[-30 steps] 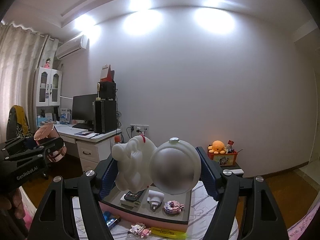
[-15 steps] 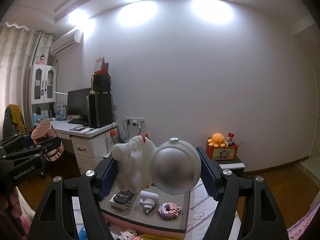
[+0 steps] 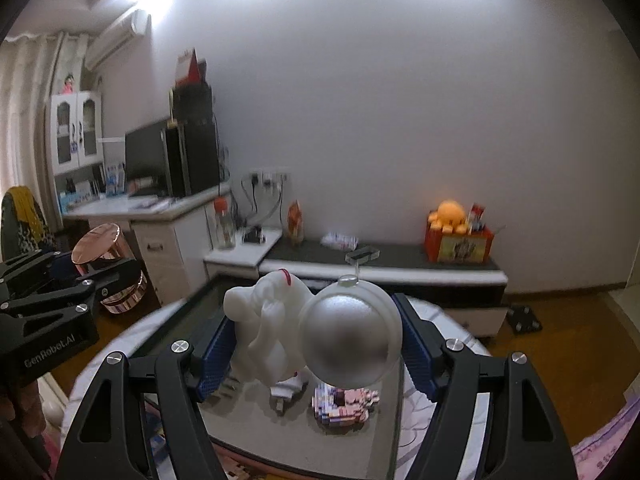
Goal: Organize rigid objects
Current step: 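Lift the cup with the left tool while the right tool carries the figurine over the box, then release the cup and figurine into the pink box with both tools, then withdraw both tools and approach the blue pencil case and glass bottle, then grasp the blue pencil case with the left tool while the right tool grasps the glass bottle, then lift the pencil case with the left tool while the right tool carries the bottle over the box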
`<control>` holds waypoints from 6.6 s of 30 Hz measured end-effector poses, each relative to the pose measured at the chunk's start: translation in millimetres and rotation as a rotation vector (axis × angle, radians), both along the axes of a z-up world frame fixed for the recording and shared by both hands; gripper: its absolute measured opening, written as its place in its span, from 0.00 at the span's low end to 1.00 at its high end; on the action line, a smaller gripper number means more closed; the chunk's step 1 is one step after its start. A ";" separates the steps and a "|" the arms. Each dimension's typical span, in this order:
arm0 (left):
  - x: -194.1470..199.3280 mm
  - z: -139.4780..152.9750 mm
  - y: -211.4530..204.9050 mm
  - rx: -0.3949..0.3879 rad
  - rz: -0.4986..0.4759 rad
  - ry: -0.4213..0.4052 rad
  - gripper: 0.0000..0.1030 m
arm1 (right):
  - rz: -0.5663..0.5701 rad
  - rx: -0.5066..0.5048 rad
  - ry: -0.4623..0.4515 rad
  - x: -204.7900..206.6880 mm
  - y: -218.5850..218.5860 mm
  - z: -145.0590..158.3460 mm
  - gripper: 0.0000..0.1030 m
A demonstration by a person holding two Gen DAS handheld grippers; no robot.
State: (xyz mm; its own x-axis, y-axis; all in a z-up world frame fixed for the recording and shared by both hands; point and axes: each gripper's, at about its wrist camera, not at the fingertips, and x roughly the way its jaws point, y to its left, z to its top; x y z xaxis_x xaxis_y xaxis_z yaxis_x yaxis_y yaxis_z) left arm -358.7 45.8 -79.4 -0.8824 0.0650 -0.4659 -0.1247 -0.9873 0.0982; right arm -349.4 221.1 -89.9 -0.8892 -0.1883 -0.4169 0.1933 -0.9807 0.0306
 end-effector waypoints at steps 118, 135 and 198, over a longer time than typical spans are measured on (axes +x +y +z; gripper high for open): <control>93.0 -129.9 -49.6 -0.134 0.041 -0.362 1.00 | -0.062 0.054 -0.209 89.4 23.9 -72.5 0.87; 72.2 -130.7 -43.3 -0.032 -0.055 -0.379 0.48 | -0.013 0.072 -0.238 87.1 7.2 -79.4 0.87; 137.4 -75.4 -35.2 0.058 -0.151 -0.238 0.25 | 0.173 0.036 -0.261 108.8 -18.2 -70.7 0.50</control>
